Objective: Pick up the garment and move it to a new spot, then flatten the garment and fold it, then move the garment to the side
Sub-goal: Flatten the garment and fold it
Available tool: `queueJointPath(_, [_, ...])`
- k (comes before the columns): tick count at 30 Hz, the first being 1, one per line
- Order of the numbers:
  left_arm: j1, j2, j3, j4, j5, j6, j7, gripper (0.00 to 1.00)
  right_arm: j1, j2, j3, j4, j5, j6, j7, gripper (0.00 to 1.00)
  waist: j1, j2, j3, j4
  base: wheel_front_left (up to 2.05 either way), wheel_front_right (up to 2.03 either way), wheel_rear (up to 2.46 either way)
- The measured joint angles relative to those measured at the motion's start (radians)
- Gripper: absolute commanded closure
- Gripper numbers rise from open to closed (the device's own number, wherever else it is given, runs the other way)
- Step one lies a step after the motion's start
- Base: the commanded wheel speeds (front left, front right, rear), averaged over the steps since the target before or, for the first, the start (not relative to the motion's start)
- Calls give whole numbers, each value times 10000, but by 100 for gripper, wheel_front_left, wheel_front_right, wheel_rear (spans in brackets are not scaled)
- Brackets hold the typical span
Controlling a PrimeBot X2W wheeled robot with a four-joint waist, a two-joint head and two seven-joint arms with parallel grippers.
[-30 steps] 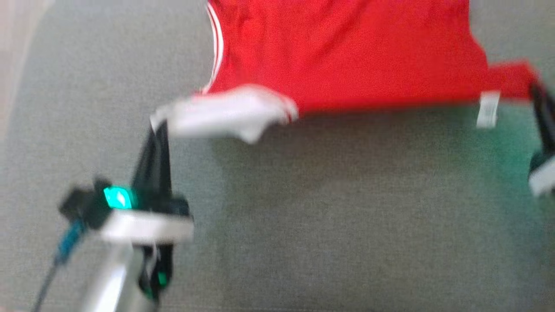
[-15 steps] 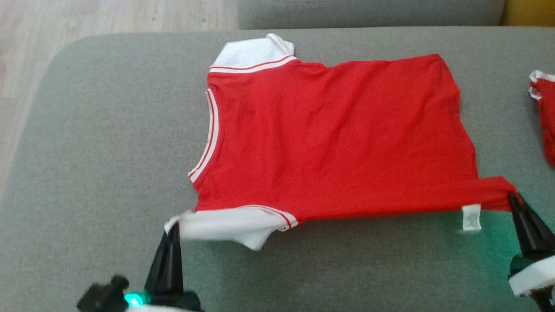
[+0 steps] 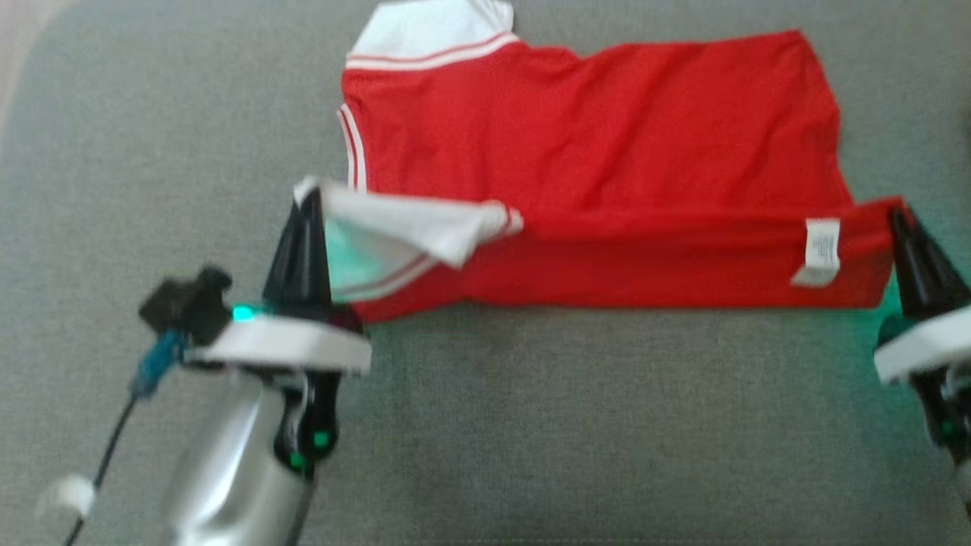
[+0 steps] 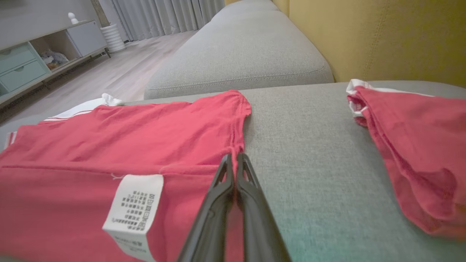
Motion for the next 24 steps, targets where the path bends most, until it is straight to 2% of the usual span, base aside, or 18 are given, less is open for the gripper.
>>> queueJointPath(8, [-1915,-81,-42,1388,384,-142,-290,100,-2054,92,719,1089,-205,0,-274,100,1,0,921,-124,0,0,0])
queueJointPath(9, [-2018,-82,-48,1530,453,-140,-316,45,-2222,100,857,1221,-203,0,-276,85,1,0,1003,-144,0,0,0])
queueJointPath(10, [-2091,-86,-50,1666,481,-136,-339,45,-2349,113,965,1360,-203,0,-280,85,1,0,1068,-159,0,0,0])
queueJointPath(11, [-2119,-86,-52,1789,558,-127,-383,0,-2435,128,1043,1488,-201,0,-286,45,1,-1,1115,-168,0,0,0])
queueJointPath(12, [-2118,-92,-56,1877,610,-130,-456,0,-2507,138,1122,1657,-198,0,-357,0,1,-1,1143,-168,0,0,0])
queueJointPath(16, [-2102,17,-347,2031,1149,-94,-669,0,-2536,198,1181,2000,-190,0,-458,0,-2,0,1056,-126,0,0,0])
queueJointPath(24, [-1206,303,-796,2123,1971,422,-800,0,-2122,470,773,1747,-205,0,-485,0,-3,0,605,-83,0,0,0])
